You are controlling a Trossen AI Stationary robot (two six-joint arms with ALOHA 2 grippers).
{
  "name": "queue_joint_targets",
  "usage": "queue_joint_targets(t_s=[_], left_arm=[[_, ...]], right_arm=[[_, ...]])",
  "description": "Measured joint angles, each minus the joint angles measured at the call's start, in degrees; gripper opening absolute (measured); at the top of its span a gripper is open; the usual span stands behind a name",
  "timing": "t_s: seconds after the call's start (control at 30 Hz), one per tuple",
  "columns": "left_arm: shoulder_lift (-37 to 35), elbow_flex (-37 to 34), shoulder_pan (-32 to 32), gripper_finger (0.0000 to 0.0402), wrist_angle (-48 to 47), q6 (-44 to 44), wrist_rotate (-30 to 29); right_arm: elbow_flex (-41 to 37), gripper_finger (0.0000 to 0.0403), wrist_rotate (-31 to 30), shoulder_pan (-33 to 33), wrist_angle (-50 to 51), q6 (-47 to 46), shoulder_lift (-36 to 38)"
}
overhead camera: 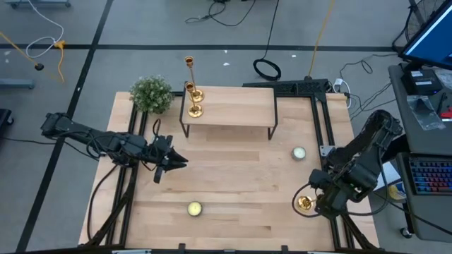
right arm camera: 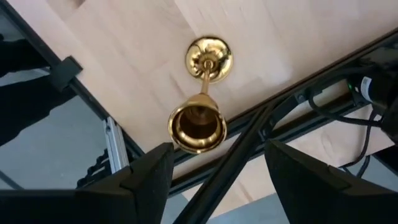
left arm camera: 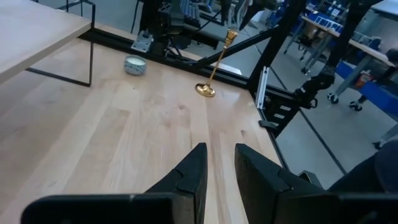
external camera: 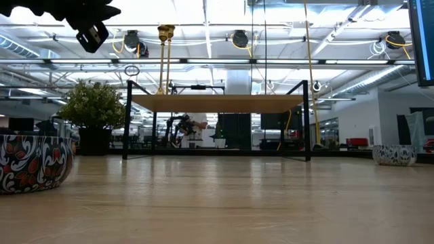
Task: Pick & Place candle stick holders
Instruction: Put the gold candle holder on the shelf
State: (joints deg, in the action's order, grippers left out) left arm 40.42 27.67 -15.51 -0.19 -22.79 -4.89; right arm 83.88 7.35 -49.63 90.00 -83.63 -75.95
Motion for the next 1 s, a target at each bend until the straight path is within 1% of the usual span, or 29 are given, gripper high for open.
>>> queue_joint_targets(t_s=[0.17,0.3,0.63,1.0], left_arm=[[0.0,0.0,0.0,0.0081,0.0,0.2,0.0],[0.0,0.0,0.0,0.0081,0.0,0.2,0.1],[0.0,0.0,0.0,0.0081,0.0,-0.1,0.2],[0.0,0.0,0.0,0.0081,0.0,-0.2,0.2]], right_arm=[[0.0,0.0247,-0.2,0.0,0.1,-0.7,1.3],[-0.1,0.0247,-2.0,0.0,0.0,-0.8,1.4],[-5.2,0.0247,-1.3,0.0,-2.5,-1.0,1.4],[-6.7,0.0247,-1.3,0.0,-2.5,-0.9,1.4]])
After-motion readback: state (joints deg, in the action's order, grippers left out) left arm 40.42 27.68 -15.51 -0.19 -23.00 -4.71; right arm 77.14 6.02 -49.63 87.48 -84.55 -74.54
